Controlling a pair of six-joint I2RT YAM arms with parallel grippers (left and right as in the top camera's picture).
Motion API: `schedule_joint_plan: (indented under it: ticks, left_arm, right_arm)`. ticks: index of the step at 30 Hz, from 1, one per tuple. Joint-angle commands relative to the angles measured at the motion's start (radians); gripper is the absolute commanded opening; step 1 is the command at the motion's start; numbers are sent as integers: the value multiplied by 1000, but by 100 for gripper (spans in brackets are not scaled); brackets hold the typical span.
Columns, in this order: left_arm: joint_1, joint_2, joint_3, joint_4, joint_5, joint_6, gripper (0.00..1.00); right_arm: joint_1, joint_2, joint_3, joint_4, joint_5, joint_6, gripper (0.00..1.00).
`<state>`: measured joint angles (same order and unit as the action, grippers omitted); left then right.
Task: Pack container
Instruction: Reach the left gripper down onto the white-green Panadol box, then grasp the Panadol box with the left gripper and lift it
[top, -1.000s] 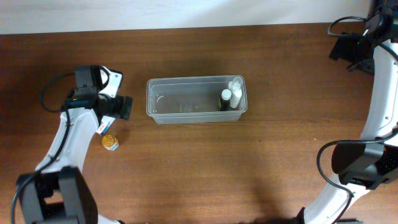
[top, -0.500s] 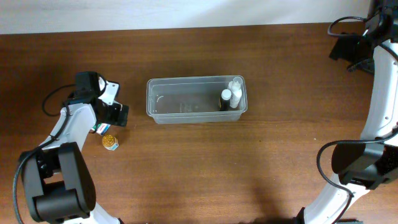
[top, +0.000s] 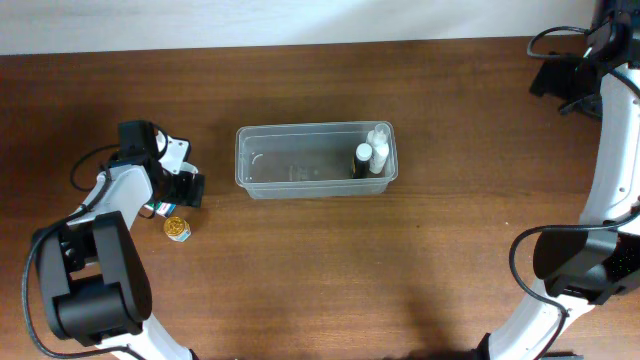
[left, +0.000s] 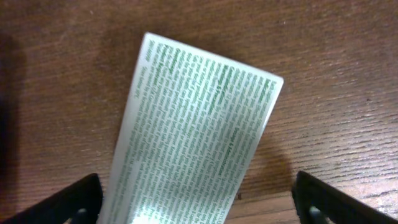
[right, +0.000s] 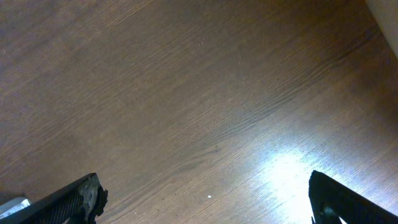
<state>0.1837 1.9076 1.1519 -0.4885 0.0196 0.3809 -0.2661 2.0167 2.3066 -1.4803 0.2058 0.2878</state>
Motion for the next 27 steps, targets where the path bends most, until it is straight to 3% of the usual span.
schedule_joint_plan:
  ticks: [1,10,20,27]
  left_arm:
    - [0,7,12,1,21,18,89]
    - [0,7,12,-13,29,-17,50]
    - [0,5,29,-14,29,-82,47]
    - [-5,-17,146,-93,76,-123,47]
  right_arm:
    - [-3,-2,5,3,16,10,99]
    - [-3,-2,5,3,15,9,98]
    - [-3,-2,5,3,15,10,98]
    - [-3,-2,5,3,15,10,98]
